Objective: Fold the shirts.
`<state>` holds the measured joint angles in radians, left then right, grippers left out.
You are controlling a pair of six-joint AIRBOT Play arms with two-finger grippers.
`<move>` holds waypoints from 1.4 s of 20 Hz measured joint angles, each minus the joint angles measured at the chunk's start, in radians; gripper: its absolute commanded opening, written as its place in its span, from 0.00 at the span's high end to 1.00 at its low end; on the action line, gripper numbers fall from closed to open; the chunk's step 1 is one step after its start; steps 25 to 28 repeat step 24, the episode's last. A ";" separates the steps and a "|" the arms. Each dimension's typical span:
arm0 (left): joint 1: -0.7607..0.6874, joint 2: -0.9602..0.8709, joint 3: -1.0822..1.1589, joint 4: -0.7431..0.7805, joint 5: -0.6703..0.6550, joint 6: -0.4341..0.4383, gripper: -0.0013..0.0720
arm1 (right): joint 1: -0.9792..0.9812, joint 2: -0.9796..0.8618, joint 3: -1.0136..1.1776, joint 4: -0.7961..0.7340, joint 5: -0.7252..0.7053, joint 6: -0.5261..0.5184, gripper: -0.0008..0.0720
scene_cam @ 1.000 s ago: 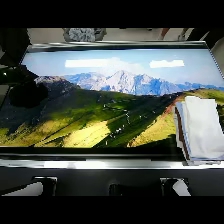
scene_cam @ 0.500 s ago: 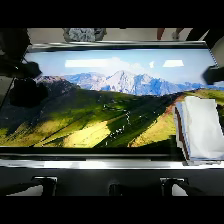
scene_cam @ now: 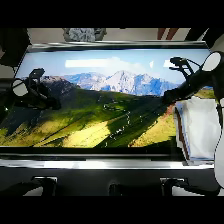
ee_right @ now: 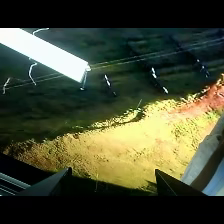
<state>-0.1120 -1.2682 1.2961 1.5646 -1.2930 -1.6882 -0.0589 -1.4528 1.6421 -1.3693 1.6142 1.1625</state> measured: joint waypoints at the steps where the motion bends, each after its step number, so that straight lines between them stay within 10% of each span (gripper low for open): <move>1: 0.000 0.002 -0.005 0.000 0.006 -0.004 0.15 | 0.002 -0.002 0.000 0.000 0.003 0.001 0.14; 28: -0.004 0.007 -0.019 -0.002 0.023 -0.015 0.15 | 0.006 -0.010 0.000 -0.003 0.018 0.004 0.14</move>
